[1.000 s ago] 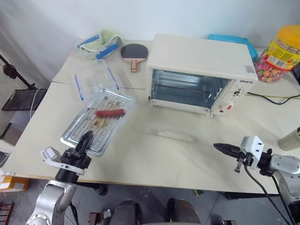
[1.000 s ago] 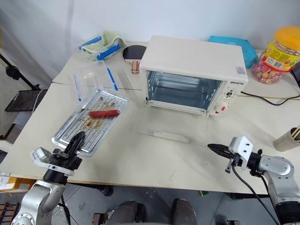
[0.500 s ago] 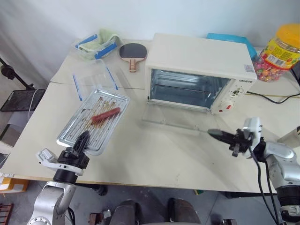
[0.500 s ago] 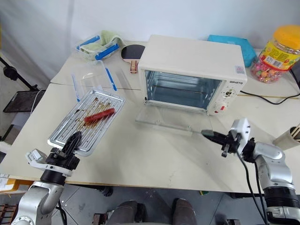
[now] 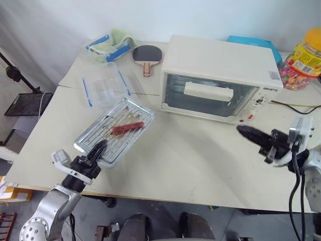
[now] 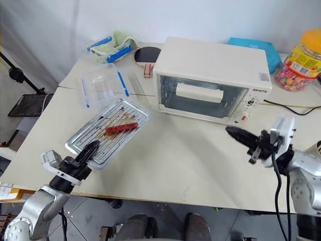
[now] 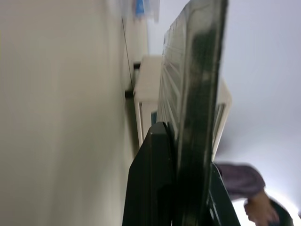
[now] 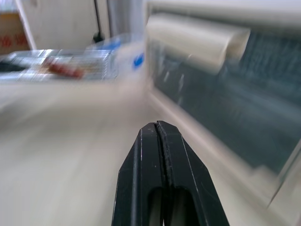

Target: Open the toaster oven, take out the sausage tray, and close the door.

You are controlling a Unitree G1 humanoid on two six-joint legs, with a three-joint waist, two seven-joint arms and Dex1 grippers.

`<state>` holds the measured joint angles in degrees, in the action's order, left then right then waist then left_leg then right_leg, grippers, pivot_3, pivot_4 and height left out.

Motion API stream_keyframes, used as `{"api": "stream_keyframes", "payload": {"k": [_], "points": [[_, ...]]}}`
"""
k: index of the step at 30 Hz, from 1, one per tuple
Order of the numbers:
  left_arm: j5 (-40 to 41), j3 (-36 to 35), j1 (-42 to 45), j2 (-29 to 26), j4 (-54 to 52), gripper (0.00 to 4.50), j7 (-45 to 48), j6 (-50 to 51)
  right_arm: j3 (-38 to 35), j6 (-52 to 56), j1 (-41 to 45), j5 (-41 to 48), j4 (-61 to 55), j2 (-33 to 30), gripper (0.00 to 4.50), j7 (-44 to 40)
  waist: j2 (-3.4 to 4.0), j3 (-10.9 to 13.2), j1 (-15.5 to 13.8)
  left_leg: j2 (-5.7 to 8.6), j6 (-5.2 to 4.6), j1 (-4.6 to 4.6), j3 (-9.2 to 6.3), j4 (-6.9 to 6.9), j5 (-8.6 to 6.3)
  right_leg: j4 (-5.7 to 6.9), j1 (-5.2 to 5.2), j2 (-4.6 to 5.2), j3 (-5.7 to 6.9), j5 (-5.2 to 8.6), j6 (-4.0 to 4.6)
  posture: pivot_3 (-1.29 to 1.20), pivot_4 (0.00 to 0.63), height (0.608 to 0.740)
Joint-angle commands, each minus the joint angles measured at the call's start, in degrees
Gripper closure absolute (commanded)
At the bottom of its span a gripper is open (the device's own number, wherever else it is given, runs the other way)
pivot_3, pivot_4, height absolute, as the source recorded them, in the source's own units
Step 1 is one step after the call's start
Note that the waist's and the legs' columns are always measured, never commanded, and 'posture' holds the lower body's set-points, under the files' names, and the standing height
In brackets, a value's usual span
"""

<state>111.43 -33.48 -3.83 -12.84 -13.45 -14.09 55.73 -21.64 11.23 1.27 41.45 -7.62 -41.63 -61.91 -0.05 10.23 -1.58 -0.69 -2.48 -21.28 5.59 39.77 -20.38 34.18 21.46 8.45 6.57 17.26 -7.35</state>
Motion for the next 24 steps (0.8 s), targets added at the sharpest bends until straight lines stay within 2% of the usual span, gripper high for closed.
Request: {"api": "stream_keyframes", "payload": {"k": [1,7,9,11,13,16,19,24], "points": [[1.6,2.7,5.9,-5.0,7.5,4.5,2.7,7.4,-4.0,-1.9,-5.4,0.1,-6.0,-0.4,3.94,-1.5,-0.01,0.0,-0.1,0.0,-0.02,0.0,-0.01,0.02,0.01,-0.01,0.01,0.0,0.01,0.0,0.0,0.0,0.15,0.74],[1.6,9.4,18.1,-11.9,22.7,4.5,4.8,17.2,-6.3,-10.0,-14.3,-2.5,-11.8,2.5,2.14,-4.3,-0.01,0.0,0.1,0.01,0.01,0.07,0.04,-0.01,0.03,0.19,0.04,-0.04,0.07,-0.02,-0.04,0.0,0.15,0.74],[1.6,13.6,22.1,-14.7,27.1,4.5,5.9,20.3,-7.6,-13.9,-16.4,-2.8,-12.6,3.8,2.14,-5.6,-0.01,0.0,-0.1,0.0,0.04,0.08,0.04,-0.01,0.04,0.23,0.06,-0.1,0.12,-0.02,-0.04,0.0,0.15,0.74],[1.6,17.4,25.9,-16.3,31.3,4.5,6.6,22.3,-9.1,-9.5,-19.3,1.1,-14.3,2.9,2.14,-5.5,0.02,0.0,-0.5,0.06,0.07,0.08,0.0,-0.01,0.07,0.27,0.06,-0.11,0.16,-0.03,-0.07,0.0,0.15,0.74],[0.9,19.9,29.1,-17.0,34.8,4.5,7.9,23.8,-10.7,-5.1,-22.7,4.6,-16.5,1.5,1.82,-5.6,0.01,0.0,-1.5,0.14,0.04,0.07,-0.07,0.0,0.09,0.28,0.05,-0.08,0.05,-0.05,-0.1,0.0,0.15,0.74],[-4.6,22.9,34.8,-16.6,40.4,4.5,11.6,26.5,-12.5,-5.0,-27.5,3.8,-19.7,1.4,0.96,-5.9,0.0,0.0,-2.1,0.31,0.02,0.04,-0.19,0.01,0.1,0.25,0.04,-0.02,-0.22,-0.05,-0.1,0.0,0.15,0.74],[-7.6,23.2,37.4,-16.4,43.4,4.5,14.6,27.5,-13.6,-4.9,-29.4,3.9,-21.8,2.6,0.03,-4.2,0.0,0.0,-1.5,0.43,0.23,0.03,-0.15,-0.11,-0.02,0.2,0.09,0.0,-0.31,-0.07,-0.14,0.0,0.15,0.74],[-10.6,23.2,36.6,-17.1,43.3,4.5,18.5,30.9,-13.8,-4.5,-31.7,3.6,-25.6,3.2,0.03,-1.9,0.0,0.0,-0.2,0.38,0.14,0.14,-0.07,-0.54,0.19,0.0,0.16,-0.05,-0.26,-0.08,-0.17,0.0,0.15,0.74]]}}
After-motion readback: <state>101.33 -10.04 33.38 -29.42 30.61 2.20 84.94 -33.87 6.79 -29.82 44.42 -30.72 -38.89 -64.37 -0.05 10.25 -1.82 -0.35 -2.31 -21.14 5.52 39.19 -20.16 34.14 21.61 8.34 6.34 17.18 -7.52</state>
